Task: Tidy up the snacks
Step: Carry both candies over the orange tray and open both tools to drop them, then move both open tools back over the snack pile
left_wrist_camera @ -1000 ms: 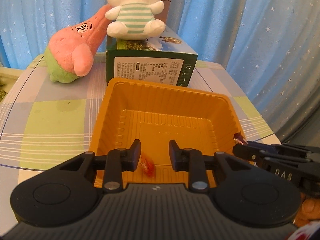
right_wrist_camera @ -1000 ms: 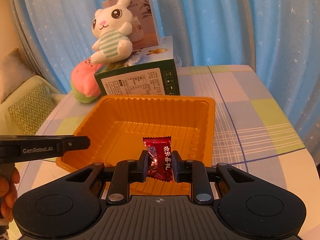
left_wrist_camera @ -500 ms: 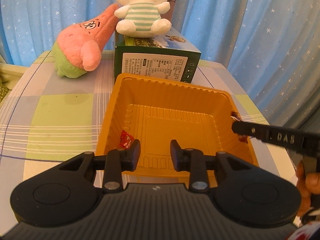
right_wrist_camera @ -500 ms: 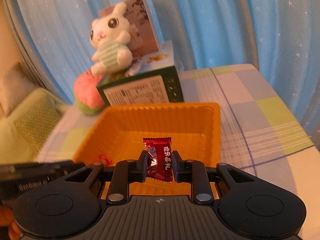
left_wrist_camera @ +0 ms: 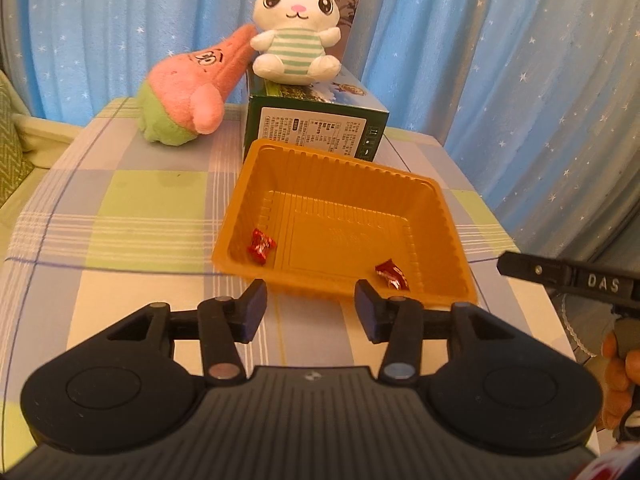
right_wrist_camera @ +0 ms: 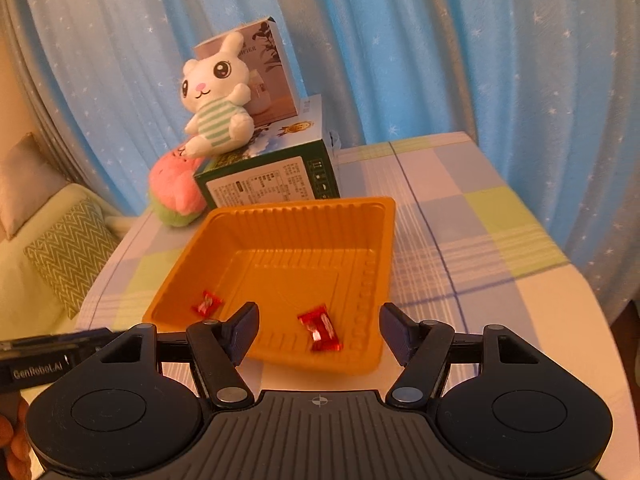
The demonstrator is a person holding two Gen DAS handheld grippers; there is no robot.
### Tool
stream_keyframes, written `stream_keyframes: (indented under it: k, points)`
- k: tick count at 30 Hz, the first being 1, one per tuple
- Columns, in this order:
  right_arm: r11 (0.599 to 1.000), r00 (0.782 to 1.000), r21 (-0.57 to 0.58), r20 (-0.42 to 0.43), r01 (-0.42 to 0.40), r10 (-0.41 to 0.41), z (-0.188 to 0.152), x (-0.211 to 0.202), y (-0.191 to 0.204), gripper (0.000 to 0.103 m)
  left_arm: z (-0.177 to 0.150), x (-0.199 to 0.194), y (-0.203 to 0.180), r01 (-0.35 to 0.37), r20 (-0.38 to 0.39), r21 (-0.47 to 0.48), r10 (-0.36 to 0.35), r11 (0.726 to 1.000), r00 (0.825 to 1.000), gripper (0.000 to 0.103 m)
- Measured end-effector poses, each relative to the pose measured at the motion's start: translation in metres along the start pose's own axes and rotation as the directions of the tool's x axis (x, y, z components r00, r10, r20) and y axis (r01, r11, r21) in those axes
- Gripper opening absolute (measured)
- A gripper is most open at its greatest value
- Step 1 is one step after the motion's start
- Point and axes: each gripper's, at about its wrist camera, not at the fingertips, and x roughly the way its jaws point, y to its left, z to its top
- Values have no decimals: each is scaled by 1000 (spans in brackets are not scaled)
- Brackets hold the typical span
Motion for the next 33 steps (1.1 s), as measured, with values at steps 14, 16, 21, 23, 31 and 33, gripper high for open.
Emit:
stream_keyframes:
  k: [14,16,21,23,31,33]
  points:
    - [999,998,1,54,36,-36,-80,-115,17,67,-63,-87,-35,-15,12,27,14,1000,1000,57]
    - [999,997,-6,63,46,-45,-92,-129,18,67,-72,-95,-40,-11,9,32,10,999,1000,57]
    - [997,994,-10,80,71,-70,-117,-155,18,67,-96,-115,-50,-2,12,32,1,999,1000,59]
    - [997,994,-4,82,78,-77,-126,-163,16,67,-105,-121,-52,3,11,30,-3,1000,1000,60]
    - [993,989,30,92,117,-120,-153,-189,4,67,-138,-140,-51,7,20,2,-7,1000,1000,64]
    - [991,988,41,89,124,-128,-161,-194,2,67,-144,-143,-49,4,19,-10,-4,1000,1000,64]
